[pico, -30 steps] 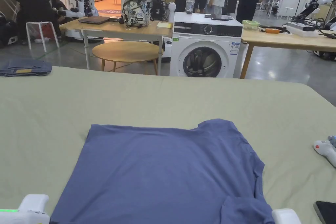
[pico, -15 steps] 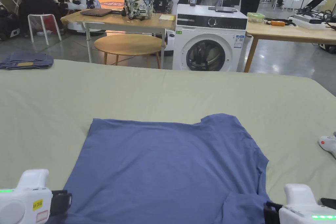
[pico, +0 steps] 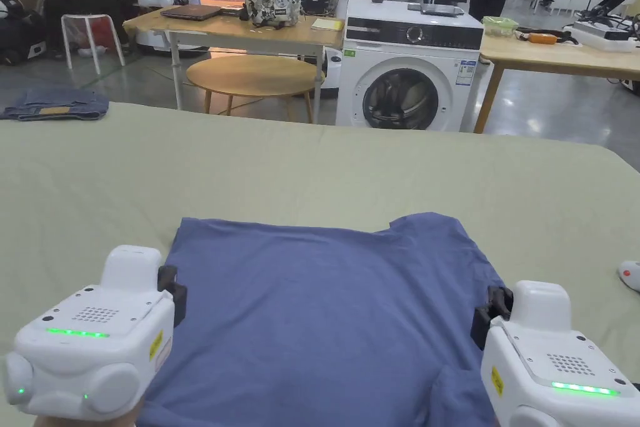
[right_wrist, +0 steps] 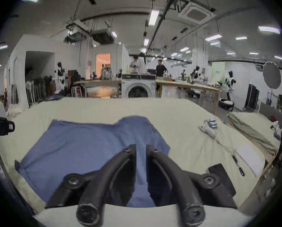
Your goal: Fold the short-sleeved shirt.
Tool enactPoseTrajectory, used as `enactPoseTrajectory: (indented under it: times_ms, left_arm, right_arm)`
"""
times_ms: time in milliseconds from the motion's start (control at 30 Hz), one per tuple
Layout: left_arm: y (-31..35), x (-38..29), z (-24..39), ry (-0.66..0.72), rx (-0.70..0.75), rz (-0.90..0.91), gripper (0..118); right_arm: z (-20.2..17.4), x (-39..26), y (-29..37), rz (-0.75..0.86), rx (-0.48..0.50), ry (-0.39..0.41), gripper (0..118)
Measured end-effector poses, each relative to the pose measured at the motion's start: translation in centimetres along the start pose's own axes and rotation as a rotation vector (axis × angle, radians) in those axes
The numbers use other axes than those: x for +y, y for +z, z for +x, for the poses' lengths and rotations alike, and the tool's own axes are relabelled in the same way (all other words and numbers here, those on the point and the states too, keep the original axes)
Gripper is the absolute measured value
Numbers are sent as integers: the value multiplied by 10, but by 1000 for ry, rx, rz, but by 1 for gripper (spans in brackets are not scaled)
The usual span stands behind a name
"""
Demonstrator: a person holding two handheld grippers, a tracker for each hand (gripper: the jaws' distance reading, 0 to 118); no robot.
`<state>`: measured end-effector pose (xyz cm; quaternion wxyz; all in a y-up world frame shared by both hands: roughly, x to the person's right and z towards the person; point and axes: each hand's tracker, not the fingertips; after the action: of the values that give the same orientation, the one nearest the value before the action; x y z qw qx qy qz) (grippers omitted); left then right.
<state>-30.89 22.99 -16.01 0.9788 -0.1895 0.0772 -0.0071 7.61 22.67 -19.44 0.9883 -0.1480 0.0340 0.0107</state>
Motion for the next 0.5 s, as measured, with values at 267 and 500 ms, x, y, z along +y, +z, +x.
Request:
enactPoseTrajectory:
  times_ms: [267,500]
  left_arm:
    - [13,8,0,5,-7,22,0]
    - [8,-16,-43,-23,20,-193,0]
  right_arm:
    - [-11,7,5,54,16,3,0]
    - [-11,-8,-2,-14,30,37,0]
